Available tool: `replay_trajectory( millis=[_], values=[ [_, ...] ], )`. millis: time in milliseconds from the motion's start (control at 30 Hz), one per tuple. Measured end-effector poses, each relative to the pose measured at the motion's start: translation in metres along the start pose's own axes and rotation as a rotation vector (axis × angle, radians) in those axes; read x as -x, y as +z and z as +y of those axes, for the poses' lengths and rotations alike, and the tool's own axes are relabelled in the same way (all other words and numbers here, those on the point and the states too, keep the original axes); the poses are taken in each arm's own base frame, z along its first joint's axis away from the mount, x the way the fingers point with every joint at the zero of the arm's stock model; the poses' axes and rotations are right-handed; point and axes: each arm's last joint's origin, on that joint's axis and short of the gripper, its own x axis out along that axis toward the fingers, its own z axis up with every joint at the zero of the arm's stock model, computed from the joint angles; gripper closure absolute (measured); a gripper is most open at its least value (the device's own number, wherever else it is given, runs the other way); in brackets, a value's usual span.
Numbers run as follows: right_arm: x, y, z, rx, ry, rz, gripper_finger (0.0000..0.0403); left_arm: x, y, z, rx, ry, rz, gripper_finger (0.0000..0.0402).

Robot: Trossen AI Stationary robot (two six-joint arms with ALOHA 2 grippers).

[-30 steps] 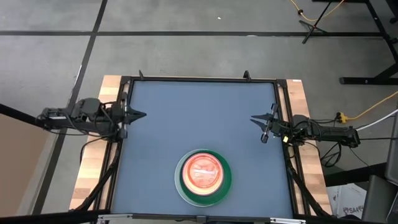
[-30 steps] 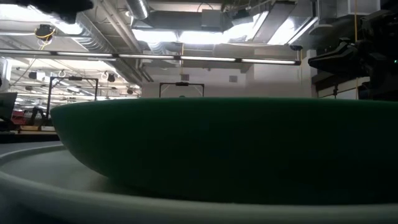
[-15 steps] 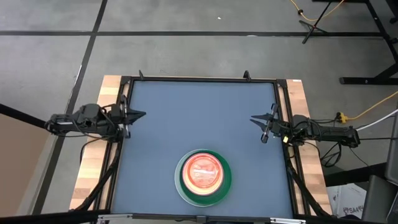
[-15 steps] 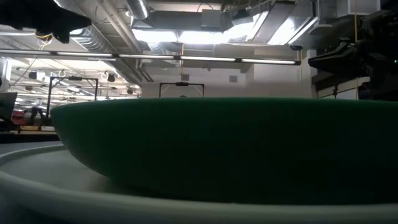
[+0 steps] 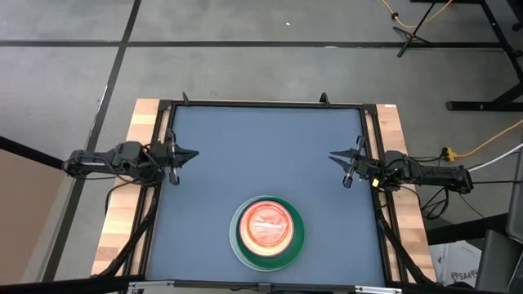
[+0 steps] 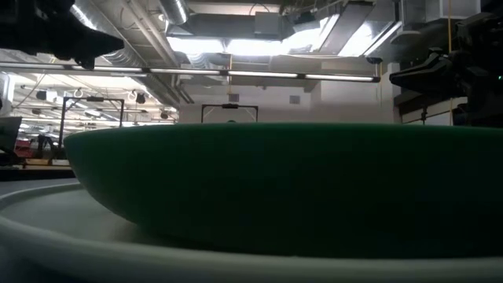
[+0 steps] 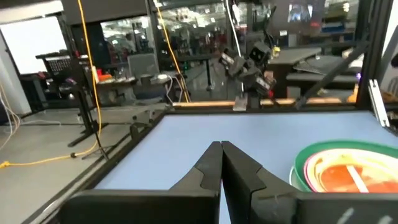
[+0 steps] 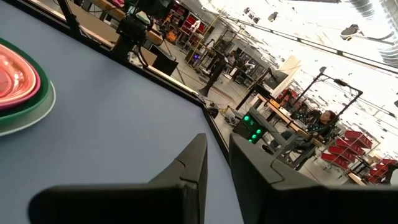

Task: Stack plastic plates
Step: Return to Home Position

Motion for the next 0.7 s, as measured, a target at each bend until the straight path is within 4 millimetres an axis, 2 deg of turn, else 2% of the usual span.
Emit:
replay_trajectory(
  millis=[533,700],
  values=[
    [0.0,0.0,0.0,0.0,0.0,0.0,0.0341,-0.015,-0.042,-0.008,0.038,0.023,-0.028,0.04],
    [0.0,0.0,0.0,0.0,0.0,0.0,0.0341,-0.016,-0.043,-0.008,0.043,0.027,-0.047,0.04]
  ],
)
